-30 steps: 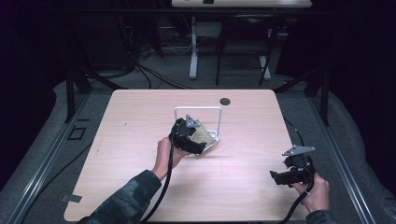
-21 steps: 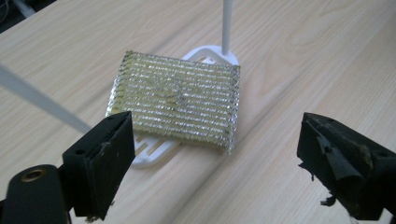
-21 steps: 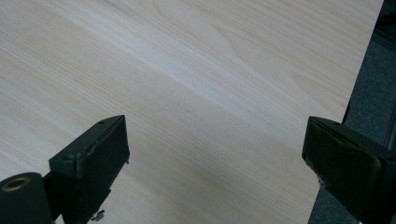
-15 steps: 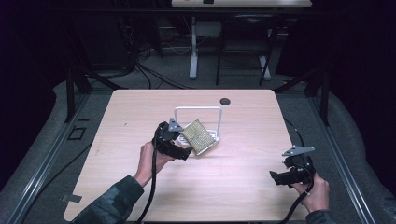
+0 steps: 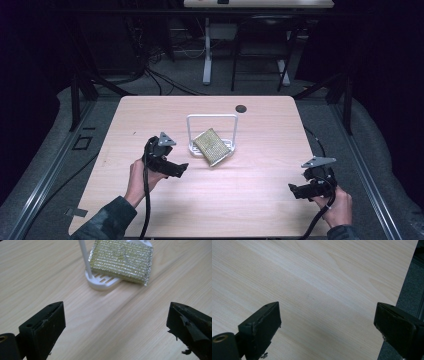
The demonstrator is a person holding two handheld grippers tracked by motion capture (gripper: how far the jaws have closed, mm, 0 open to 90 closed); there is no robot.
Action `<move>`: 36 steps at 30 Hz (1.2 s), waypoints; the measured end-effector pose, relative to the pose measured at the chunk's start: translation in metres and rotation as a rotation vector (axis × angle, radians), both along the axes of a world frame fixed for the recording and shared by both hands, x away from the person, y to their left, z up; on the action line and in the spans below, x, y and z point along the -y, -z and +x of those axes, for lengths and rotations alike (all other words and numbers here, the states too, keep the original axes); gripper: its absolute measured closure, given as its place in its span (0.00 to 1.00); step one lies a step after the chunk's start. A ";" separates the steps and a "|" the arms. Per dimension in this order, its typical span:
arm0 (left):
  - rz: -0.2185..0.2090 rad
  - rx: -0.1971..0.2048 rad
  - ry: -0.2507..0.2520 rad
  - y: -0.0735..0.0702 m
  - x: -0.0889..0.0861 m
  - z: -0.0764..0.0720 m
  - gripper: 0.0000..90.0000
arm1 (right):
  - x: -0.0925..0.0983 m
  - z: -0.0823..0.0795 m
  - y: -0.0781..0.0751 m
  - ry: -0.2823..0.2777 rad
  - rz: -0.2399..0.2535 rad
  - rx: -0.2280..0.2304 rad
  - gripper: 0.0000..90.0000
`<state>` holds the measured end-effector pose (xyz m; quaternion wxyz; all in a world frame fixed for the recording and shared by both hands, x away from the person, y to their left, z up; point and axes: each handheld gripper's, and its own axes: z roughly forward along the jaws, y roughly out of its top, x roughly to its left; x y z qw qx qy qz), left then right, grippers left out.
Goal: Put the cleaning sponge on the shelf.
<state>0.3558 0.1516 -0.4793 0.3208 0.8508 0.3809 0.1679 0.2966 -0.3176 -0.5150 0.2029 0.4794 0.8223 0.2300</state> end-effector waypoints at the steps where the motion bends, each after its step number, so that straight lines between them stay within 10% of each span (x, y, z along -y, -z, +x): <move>1: 0.000 -0.005 -0.005 0.000 -0.004 -0.001 0.02 | 0.000 0.000 0.000 0.000 -0.001 0.001 0.07; 26: -0.023 -0.196 -0.146 0.054 -0.091 -0.026 0.00 | -0.003 0.000 0.007 -0.014 -0.035 -0.024 0.07; 36: -0.043 -0.193 -0.163 0.056 -0.097 -0.021 0.00 | -0.002 0.001 0.011 -0.013 -0.042 -0.030 0.07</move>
